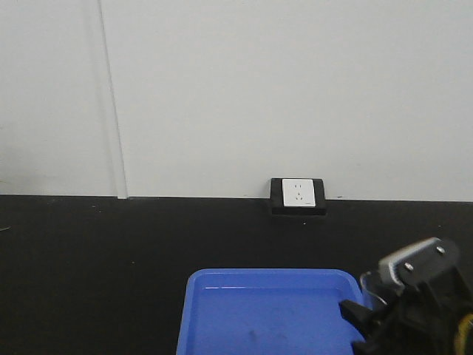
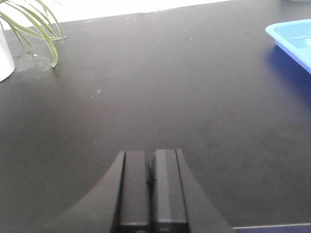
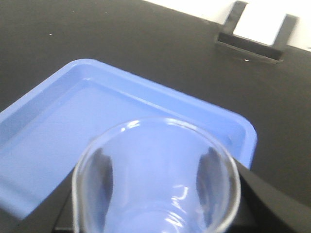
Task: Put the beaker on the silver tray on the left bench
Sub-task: 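Close the right gripper on the beaker and lift it out of the tray, then drive the base to the bench with the silver tray, holding the beaker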
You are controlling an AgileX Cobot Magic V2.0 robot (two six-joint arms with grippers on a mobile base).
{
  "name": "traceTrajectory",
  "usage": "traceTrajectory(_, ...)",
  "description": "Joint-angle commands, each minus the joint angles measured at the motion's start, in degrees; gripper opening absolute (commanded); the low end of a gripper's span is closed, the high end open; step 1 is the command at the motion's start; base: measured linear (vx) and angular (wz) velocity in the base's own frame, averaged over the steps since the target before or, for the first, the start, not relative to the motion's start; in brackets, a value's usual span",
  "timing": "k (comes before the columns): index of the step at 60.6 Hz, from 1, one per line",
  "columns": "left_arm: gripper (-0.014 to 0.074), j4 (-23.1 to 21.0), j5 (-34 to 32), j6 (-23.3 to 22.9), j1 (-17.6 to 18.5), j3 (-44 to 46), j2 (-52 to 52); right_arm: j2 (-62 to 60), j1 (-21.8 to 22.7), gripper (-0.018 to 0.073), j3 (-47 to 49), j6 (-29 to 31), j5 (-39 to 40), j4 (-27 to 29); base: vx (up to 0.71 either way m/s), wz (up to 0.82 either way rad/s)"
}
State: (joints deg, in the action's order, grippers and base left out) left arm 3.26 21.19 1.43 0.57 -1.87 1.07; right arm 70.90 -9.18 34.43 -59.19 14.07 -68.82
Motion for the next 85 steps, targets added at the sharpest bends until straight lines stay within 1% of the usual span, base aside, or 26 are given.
traceTrajectory(1, 0.0001, -0.16, -4.33, -0.1, 0.33, -1.14, 0.43, -10.73, 0.24, -0.0014, -4.88, -0.87, 0.39, 0.21, 0.0, 0.0)
traceTrajectory(6, 0.0001, -0.16, -4.33, -0.1, 0.33, -1.14, 0.43, -19.97, 0.24, -0.0014, -10.47, -0.87, -1.0, 0.21, 0.0, 0.0)
traceTrajectory(12, 0.0001, -0.16, -4.33, -0.1, 0.33, -1.14, 0.43, -29.64, 0.24, -0.0014, -14.51, -1.02, -3.85, 0.21, 0.0, 0.0)
traceTrajectory(23, 0.0001, -0.16, -4.33, -0.1, 0.33, -1.14, 0.43, -46.55, 0.24, -0.0014, -18.38, -1.95, -12.38, 0.59, 0.0, 0.0)
traceTrajectory(29, 0.0001, -0.16, -4.33, -0.1, 0.33, -1.14, 0.43, -51.26, 0.24, -0.0014, -18.73, -4.28, -16.63, 0.66, 0.0, 0.0)
traceTrajectory(38, 0.0001, -0.16, -4.33, -0.1, 0.33, -1.14, 0.43, -49.36, 0.19, -0.0014, -18.73, -5.67, -16.11, 0.66, 0.0, 0.0)
traceTrajectory(50, 0.0001, -0.16, -4.33, -0.1, 0.33, -1.14, 0.43, -37.74, 0.19, -0.0013, -18.73, -5.76, -12.04, 0.0, 0.0, 0.0)
traceTrajectory(58, 0.0001, -0.16, -4.33, -0.1, 0.33, -1.14, 0.43, -32.88, 0.19, -0.0011, -18.73, -5.76, -11.75, 0.0, 0.0, 0.0)
traceTrajectory(85, 0.0001, -0.16, -4.33, -0.1, 0.33, -1.14, 0.43, -31.5, 0.19, -0.0011, -18.73, -5.6, -11.8, 0.0, 0.0, 0.0)
